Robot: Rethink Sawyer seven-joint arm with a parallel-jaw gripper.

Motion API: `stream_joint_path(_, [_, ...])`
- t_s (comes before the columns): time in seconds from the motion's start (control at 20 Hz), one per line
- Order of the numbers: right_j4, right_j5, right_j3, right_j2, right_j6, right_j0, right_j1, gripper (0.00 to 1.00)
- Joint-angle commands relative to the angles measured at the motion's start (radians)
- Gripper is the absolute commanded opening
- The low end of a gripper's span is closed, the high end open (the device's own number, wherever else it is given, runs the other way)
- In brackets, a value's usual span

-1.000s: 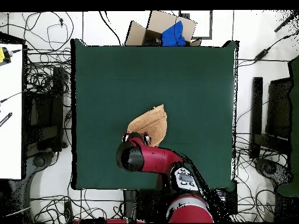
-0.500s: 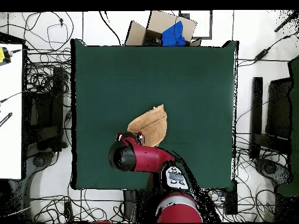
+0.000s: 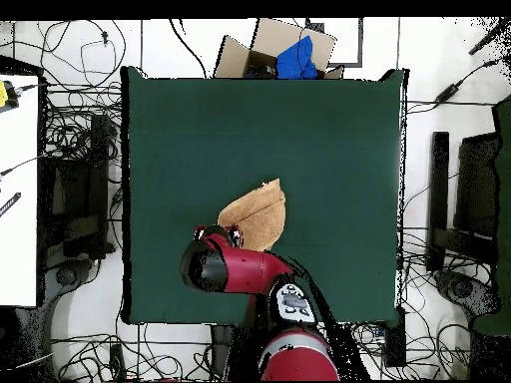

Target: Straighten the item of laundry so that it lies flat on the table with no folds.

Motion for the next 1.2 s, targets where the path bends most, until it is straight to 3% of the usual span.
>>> stream_joint_path(0.05, [0.032, -0.023, -0.064, 0.092, 0.202, -0.013, 0.055, 1.00])
stream_joint_path(0.65, [-0.017, -0.090, -0.109, 0.050, 0.165, -0.024, 0.137, 1.00])
stream_joint_path(1.2, [-0.015, -0.097, -0.103, 0.037, 0.169, -0.015, 0.136, 1.00])
